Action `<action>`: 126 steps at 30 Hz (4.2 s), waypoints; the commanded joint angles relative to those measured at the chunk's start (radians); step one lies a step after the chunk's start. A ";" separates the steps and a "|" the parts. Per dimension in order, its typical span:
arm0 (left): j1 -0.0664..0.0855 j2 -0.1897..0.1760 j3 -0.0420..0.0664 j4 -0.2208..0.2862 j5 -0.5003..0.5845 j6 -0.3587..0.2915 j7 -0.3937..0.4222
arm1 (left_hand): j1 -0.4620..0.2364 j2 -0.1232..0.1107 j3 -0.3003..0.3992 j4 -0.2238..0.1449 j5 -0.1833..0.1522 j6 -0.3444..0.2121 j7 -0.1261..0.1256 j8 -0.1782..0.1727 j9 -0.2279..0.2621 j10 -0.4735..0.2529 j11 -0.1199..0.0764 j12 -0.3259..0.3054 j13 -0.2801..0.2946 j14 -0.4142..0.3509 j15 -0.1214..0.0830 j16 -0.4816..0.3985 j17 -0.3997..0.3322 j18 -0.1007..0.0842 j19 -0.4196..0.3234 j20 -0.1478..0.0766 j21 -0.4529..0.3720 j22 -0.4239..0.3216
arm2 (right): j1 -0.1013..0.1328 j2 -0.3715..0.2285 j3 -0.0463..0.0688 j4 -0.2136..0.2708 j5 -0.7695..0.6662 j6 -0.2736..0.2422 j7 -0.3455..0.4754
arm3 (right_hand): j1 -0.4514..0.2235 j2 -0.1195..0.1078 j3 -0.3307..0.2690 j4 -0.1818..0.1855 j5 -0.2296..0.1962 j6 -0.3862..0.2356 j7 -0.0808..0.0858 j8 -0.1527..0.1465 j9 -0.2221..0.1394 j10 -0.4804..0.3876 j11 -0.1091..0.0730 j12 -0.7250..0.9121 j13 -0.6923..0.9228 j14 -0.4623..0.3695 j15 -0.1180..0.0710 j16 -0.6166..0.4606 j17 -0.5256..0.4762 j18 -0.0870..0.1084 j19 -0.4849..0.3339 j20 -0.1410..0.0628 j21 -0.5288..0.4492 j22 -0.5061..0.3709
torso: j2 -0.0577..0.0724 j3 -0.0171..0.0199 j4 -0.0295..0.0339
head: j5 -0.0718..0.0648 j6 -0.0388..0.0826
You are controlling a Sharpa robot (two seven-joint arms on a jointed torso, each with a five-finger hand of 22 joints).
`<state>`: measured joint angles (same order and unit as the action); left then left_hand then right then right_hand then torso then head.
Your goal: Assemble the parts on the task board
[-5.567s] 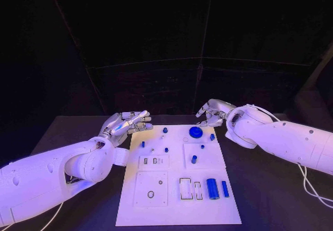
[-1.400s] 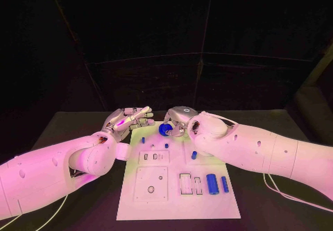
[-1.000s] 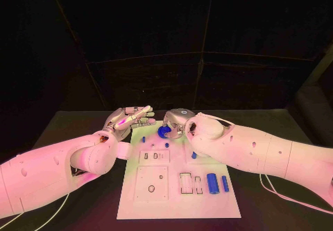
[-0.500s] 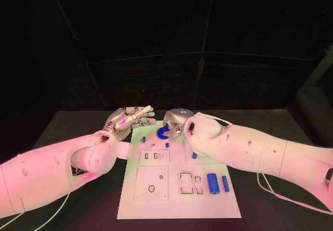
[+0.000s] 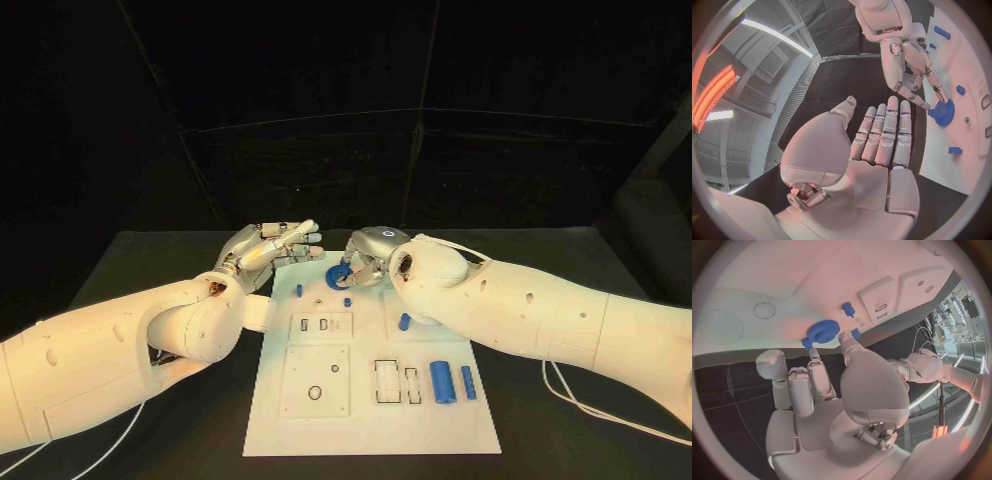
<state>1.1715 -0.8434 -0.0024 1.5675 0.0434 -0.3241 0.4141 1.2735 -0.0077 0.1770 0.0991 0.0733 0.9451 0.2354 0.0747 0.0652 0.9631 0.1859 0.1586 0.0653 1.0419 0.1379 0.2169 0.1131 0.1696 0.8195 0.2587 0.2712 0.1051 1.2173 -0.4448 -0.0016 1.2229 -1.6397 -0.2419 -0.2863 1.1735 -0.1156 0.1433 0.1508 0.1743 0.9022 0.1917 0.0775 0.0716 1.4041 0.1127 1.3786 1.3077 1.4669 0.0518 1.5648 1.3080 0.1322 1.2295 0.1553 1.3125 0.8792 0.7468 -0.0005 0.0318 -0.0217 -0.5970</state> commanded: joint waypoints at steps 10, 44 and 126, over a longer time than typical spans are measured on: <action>0.001 -0.011 0.001 -0.001 -0.001 0.013 0.005 | 0.002 0.013 -0.001 -0.010 -0.006 0.008 -0.001 -0.005 0.000 0.006 -0.001 -0.005 0.000 0.007 0.004 -0.004 0.003 0.015 0.011 -0.001 -0.008 -0.004 | 0.004 -0.310 0.000 0.179 0.329 -0.137 0.237 | 0.155 0.036 0.016 -0.068 0.054 0.023 -0.007 0.009 0.000 -0.002 -0.008 0.000 0.006 0.104 -0.001 0.006 0.263 -0.006 -0.004 -0.002 -0.001 -0.009 | -0.005 0.0031 -0.0187 | -0.004 0.011; -0.003 0.012 -0.001 -0.030 -0.001 0.020 0.003 | 0.002 0.013 -0.001 -0.010 -0.006 0.008 -0.001 -0.005 0.000 0.006 -0.001 -0.005 0.000 0.007 0.004 -0.004 0.003 0.015 0.011 -0.001 -0.008 -0.004 | -0.010 -0.421 -0.002 0.035 0.481 0.006 0.418 | 0.200 0.050 -0.058 -0.140 0.123 0.024 -0.012 0.006 -0.002 -0.004 -0.017 -0.003 -0.002 0.104 -0.016 0.006 0.263 -0.004 -0.008 -0.016 0.000 -0.021 | -0.004 0.0040 -0.0226 | -0.020 0.004; -0.003 0.008 -0.001 -0.045 -0.001 0.021 -0.003 | 0.006 0.018 0.003 -0.016 -0.005 0.010 -0.003 -0.005 0.000 0.009 -0.003 -0.005 0.000 0.009 0.003 -0.007 0.004 0.015 0.013 -0.001 -0.010 -0.006 | -0.036 -0.390 0.000 0.098 0.424 -0.123 0.217 | 0.171 0.125 0.126 -0.207 0.029 0.174 -0.054 0.043 0.002 0.014 -0.053 0.012 0.018 0.104 -0.045 0.006 0.263 -0.007 0.002 -0.042 0.009 -0.020 | -0.009 0.0022 -0.0228 | -0.028 -0.004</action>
<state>1.1673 -0.8349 -0.0040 1.5219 0.0437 -0.3154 0.4077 1.2819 0.0006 0.1796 0.0910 0.0733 0.9487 0.2319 0.0747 0.0652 0.9668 0.1822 0.1586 0.0653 1.0454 0.1415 0.2129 0.1158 0.1695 0.8262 0.2590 0.2673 0.0997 1.1784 -0.8341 -0.0025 1.3032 -1.2095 -0.2941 0.0225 1.3452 -0.0037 0.2600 -0.0554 0.2133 1.0663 0.1441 0.1189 0.0714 1.4186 0.0654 1.3902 1.3078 1.4672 0.0152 1.5651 1.3074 0.1322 1.2332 0.1192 1.3163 0.8604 0.7395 0.0027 0.0103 -0.0499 -0.6010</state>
